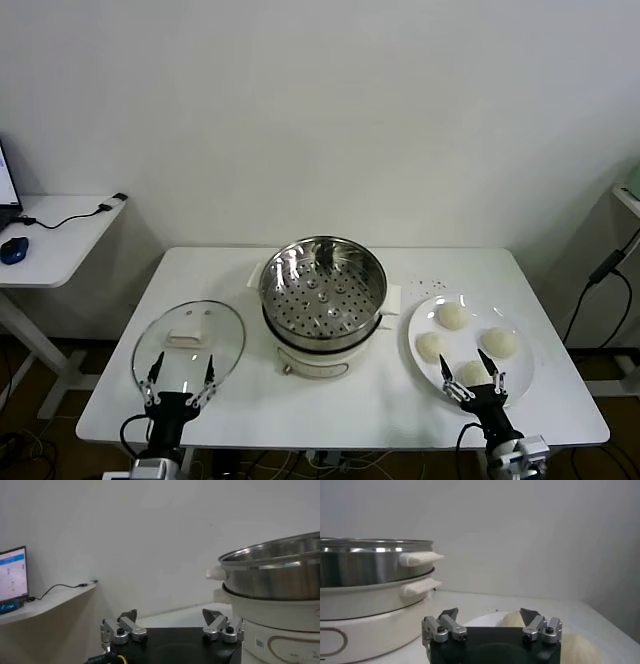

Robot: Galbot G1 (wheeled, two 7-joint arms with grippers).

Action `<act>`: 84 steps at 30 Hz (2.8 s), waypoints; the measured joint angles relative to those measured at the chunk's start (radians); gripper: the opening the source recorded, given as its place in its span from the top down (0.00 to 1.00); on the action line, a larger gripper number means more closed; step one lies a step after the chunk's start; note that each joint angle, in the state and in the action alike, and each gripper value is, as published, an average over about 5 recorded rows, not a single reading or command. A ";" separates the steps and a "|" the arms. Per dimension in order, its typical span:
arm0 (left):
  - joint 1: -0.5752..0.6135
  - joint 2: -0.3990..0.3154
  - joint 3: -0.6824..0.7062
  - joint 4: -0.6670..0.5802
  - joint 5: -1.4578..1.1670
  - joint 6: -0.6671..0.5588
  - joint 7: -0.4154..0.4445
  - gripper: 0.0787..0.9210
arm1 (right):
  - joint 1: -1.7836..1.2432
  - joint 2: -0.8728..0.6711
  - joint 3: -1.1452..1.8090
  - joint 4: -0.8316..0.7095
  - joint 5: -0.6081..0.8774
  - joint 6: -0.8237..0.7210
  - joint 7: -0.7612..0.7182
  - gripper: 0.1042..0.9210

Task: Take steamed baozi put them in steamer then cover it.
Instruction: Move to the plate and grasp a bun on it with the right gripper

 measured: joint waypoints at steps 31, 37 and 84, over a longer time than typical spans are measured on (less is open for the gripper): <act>0.008 0.029 0.017 -0.003 0.008 -0.007 -0.024 0.12 | 0.968 -0.683 -0.674 -0.492 -0.322 -0.225 -0.763 0.12; 0.003 0.031 0.015 0.008 0.007 -0.005 -0.024 0.12 | 1.235 -0.653 -0.955 -0.626 -0.344 -0.209 -0.856 0.12; 0.014 0.031 0.003 0.047 0.002 -0.024 -0.031 0.12 | 1.542 -0.309 -1.321 -1.092 -0.490 -0.092 -0.951 0.30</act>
